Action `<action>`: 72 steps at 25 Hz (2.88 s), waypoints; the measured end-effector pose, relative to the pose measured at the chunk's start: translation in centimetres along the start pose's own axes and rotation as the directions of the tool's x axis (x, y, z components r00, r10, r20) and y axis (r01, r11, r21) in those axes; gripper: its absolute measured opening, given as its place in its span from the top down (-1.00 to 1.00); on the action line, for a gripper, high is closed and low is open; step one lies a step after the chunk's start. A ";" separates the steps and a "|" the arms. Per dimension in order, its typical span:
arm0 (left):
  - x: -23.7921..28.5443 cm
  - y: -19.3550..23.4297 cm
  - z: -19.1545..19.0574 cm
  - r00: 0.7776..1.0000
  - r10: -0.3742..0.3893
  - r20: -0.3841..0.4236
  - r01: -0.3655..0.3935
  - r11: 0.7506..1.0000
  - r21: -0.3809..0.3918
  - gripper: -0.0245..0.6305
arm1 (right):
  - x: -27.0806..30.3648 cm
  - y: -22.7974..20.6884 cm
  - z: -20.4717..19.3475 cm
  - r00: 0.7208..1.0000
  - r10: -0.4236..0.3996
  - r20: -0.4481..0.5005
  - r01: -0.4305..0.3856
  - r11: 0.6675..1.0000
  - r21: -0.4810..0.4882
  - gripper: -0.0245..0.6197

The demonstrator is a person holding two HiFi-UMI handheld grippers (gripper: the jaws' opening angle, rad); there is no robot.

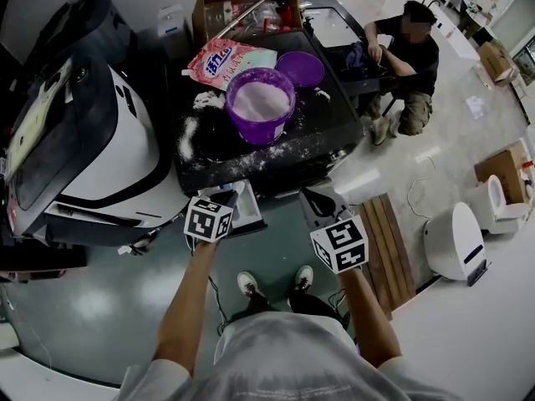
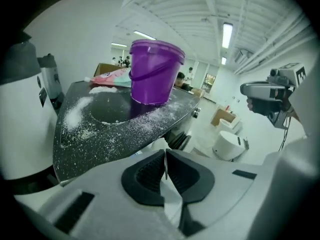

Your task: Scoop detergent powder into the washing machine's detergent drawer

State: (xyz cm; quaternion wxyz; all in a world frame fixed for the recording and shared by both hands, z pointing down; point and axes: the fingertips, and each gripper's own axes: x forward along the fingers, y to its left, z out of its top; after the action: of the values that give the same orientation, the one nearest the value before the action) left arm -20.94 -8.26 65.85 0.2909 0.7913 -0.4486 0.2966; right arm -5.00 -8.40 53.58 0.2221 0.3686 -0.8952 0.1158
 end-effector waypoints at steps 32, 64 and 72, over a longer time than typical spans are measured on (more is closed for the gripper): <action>1.5 -1.1 -1.0 0.928 0.364 0.072 -0.204 0.340 0.918 0.88 | -4.2 -2.7 -4.2 0.997 -0.071 -0.038 0.074 0.995 0.072 0.90; -11.7 -2.8 5.7 0.941 0.125 0.315 -0.156 0.985 0.075 0.88 | -9.8 -2.9 5.0 0.973 -0.113 0.200 0.127 0.990 -0.061 0.91; -17.5 -3.8 9.7 0.875 0.128 0.467 -0.151 0.988 0.013 0.88 | -10.7 -2.3 10.7 0.948 -0.083 0.307 0.132 0.981 -0.141 0.91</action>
State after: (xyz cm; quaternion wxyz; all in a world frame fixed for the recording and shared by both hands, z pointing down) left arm -22.96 -4.24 45.99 0.1335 0.8118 -0.5535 0.1292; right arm 0.06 -7.49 39.15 0.1186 0.4113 -0.9034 -0.0259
